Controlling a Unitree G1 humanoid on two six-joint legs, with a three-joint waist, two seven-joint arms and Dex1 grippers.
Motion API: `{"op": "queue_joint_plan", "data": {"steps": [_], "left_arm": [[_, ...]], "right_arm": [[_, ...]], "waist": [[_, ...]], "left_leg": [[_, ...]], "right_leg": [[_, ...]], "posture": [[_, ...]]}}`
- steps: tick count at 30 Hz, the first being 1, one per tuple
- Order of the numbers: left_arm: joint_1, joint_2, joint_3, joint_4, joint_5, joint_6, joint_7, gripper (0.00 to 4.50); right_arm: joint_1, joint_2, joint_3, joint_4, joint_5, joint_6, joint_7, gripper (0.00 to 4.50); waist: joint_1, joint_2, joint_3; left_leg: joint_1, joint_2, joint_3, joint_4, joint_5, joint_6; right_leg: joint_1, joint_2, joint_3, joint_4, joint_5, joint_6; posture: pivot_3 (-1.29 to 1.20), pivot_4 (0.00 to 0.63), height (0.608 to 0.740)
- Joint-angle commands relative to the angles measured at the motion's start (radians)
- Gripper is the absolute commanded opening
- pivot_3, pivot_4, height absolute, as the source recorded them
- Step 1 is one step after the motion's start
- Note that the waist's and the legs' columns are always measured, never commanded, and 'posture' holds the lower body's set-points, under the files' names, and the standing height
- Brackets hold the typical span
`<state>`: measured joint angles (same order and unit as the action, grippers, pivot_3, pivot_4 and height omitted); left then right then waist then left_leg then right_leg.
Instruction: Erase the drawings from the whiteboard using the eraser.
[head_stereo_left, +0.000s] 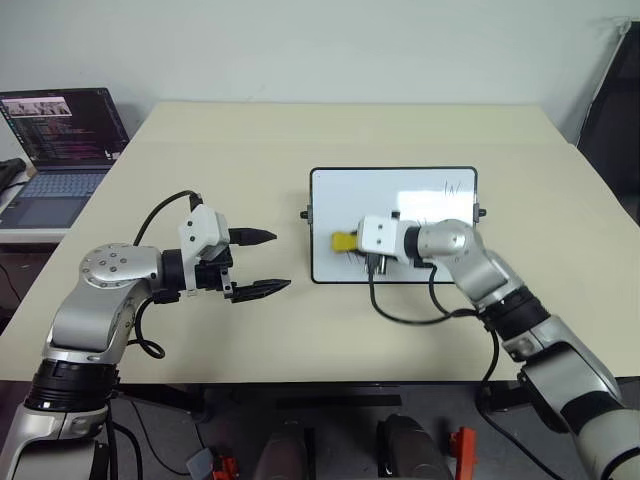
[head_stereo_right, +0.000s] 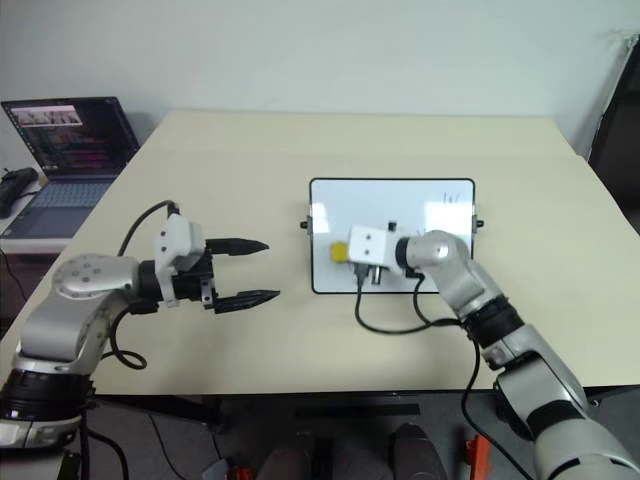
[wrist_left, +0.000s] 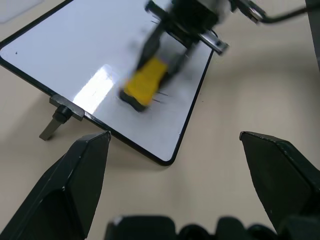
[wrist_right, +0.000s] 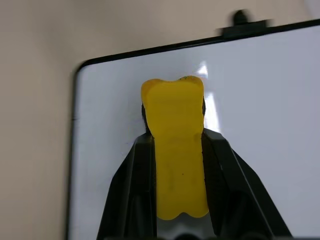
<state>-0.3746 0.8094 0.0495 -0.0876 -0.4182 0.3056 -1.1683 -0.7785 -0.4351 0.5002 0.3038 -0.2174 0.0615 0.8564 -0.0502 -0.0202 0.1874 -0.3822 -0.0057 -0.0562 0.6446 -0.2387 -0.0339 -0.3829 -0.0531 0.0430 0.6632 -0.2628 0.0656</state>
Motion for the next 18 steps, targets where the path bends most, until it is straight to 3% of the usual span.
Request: {"op": "queue_joint_plan", "data": {"steps": [1,7,13,18], "left_arm": [[-0.022,0.017,0.023,-0.015,-0.007,-0.004,-0.004,4.5],[-0.051,0.008,0.007,0.014,0.002,-0.014,-0.013,4.5],[-0.074,-0.002,-0.006,0.028,0.008,-0.019,-0.017,4.5],[-0.087,-0.012,-0.012,0.039,0.013,-0.023,-0.017,4.5]], "right_arm": [[0.039,-0.034,0.015,0.024,-0.057,0.053,0.024,0.88],[-0.002,-0.038,-0.019,0.066,-0.076,0.039,0.002,0.87],[-0.132,-0.042,-0.077,0.205,-0.099,-0.03,-0.141,0.86],[-0.123,-0.033,-0.067,0.226,-0.11,-0.058,-0.146,0.86]], "waist": [[0.0,0.0,0.0],[0.002,0.0,0.0],[0.001,0.0,0.0],[0.005,-0.001,0.0]], "left_leg": [[0.001,0.0,0.0,0.0,0.0,0.0],[0.003,0.0,-0.001,0.0,0.003,0.003],[0.002,0.0,-0.001,0.001,0.005,0.004],[0.002,0.0,-0.001,0.0,0.005,0.004]], "right_leg": [[0.001,0.0,0.0,0.0,0.0,0.001],[0.002,0.0,0.0,0.0,0.0,0.002],[0.002,0.0,0.0,0.0,0.001,0.0],[0.002,0.0,0.0,0.0,0.001,-0.001]], "posture": [[0.0,0.15,0.74],[0.0,0.15,0.74],[0.0,0.15,0.74],[0.0,0.15,0.74]]}}
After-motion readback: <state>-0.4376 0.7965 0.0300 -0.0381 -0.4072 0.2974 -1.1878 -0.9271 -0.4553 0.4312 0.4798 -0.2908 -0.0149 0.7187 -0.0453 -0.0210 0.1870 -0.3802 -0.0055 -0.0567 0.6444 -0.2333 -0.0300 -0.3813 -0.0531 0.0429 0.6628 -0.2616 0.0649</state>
